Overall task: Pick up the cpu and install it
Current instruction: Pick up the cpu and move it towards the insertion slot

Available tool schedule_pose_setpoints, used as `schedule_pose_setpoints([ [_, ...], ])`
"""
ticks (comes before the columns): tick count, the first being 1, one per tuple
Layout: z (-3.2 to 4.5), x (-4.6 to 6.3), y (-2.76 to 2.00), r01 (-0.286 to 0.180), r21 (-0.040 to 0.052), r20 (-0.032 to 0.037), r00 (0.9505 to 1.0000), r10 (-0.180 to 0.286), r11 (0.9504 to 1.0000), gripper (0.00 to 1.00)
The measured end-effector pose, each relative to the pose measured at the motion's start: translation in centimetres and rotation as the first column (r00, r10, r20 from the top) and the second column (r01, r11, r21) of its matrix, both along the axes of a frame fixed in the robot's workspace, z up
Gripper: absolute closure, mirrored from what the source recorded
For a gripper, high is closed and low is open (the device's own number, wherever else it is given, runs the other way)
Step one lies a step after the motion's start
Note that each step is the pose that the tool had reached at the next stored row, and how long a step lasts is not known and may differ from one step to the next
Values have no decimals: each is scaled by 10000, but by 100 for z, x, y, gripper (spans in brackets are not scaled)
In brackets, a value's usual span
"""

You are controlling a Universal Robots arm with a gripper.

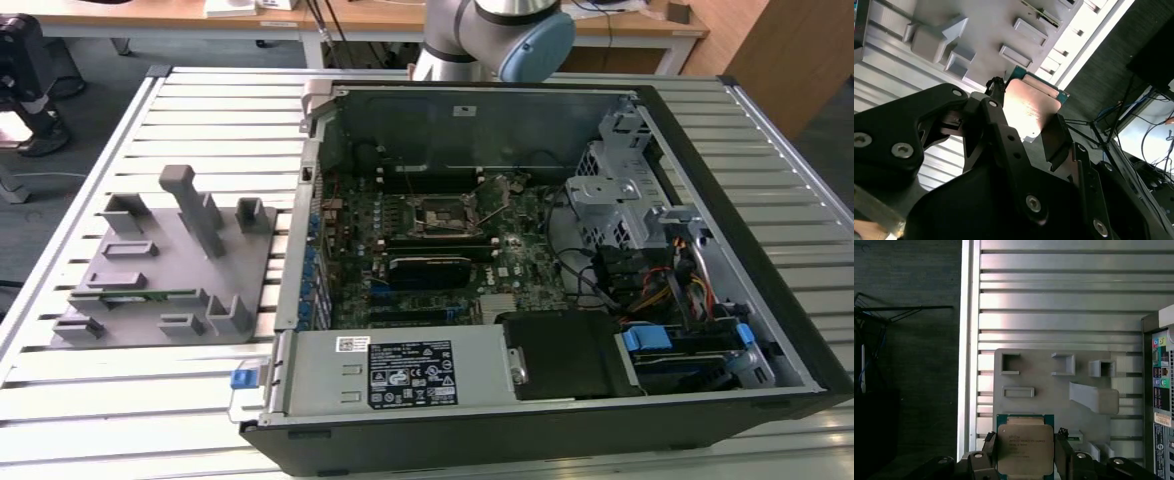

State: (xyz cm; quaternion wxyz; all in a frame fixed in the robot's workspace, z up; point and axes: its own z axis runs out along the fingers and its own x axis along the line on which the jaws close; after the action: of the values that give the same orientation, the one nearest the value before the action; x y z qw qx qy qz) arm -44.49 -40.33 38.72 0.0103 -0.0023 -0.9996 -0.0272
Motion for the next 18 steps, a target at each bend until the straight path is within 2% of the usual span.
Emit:
schedule_pose_setpoints([
  [7, 0, 138, 0, 0, 0, 1, 10000, 0, 10000, 46],
  [18, -4, 183, 0, 0, 0, 1, 10000, 0, 10000, 46],
])
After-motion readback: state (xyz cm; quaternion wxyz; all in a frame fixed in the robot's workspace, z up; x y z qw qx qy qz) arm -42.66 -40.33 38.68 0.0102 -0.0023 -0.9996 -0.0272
